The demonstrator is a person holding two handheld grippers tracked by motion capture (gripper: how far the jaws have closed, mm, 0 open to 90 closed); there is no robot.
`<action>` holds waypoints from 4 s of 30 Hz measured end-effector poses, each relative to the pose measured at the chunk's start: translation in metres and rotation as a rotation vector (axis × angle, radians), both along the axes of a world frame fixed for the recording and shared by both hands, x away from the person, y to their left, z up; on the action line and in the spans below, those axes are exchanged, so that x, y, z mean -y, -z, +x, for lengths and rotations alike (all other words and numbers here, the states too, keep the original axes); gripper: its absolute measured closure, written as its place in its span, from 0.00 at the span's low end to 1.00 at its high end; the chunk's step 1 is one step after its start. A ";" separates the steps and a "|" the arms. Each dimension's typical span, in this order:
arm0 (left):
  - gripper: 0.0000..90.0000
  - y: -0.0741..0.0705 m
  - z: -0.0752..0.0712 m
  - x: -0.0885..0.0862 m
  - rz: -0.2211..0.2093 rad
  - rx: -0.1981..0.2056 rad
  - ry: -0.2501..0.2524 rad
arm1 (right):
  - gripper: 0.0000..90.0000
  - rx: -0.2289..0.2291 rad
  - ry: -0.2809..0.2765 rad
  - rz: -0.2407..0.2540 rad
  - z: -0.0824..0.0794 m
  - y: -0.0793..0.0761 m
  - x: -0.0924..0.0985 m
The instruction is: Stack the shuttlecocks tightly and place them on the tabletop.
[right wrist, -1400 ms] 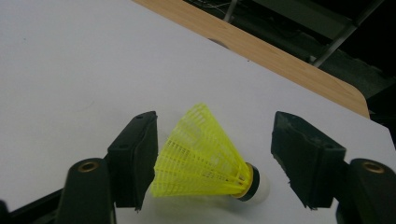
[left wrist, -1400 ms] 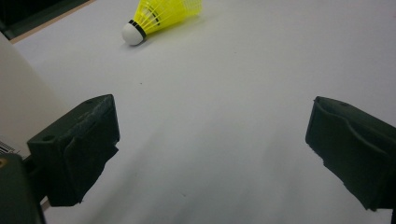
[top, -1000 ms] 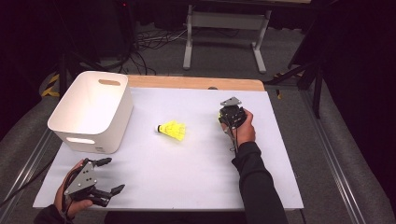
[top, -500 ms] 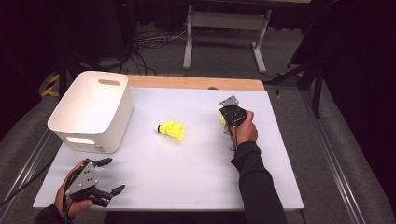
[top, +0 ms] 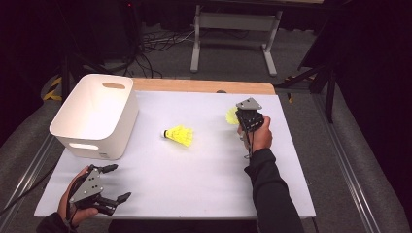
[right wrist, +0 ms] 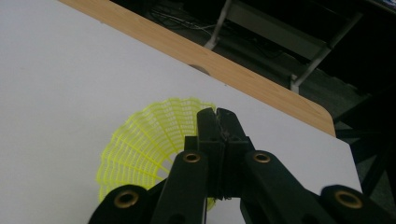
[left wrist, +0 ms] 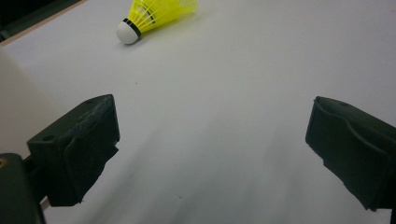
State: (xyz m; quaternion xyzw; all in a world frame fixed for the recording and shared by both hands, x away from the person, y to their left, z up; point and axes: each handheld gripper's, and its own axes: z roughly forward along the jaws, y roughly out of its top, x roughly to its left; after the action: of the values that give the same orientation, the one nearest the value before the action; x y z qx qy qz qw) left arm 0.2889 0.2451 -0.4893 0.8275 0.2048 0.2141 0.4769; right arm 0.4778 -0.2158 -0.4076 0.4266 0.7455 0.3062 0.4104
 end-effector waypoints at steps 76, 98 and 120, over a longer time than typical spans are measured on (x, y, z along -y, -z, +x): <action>0.04 0.000 -0.002 -0.003 0.013 -0.002 -0.020 | 0.58 -0.255 -0.448 0.133 -0.081 0.046 -0.030; 0.04 0.000 -0.002 0.000 0.022 0.002 -0.014 | 0.32 -0.230 -0.382 0.125 -0.095 0.037 0.007; 0.04 0.000 -0.002 0.001 0.030 0.004 -0.017 | 0.40 -0.202 -0.503 0.158 -0.149 0.035 0.003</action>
State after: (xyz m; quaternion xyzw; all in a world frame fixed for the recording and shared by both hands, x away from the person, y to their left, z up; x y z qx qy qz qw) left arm 0.2864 0.2443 -0.4893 0.8323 0.2078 0.2227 0.4632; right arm 0.3292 -0.2190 -0.4423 0.2871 0.8391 0.4114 0.2104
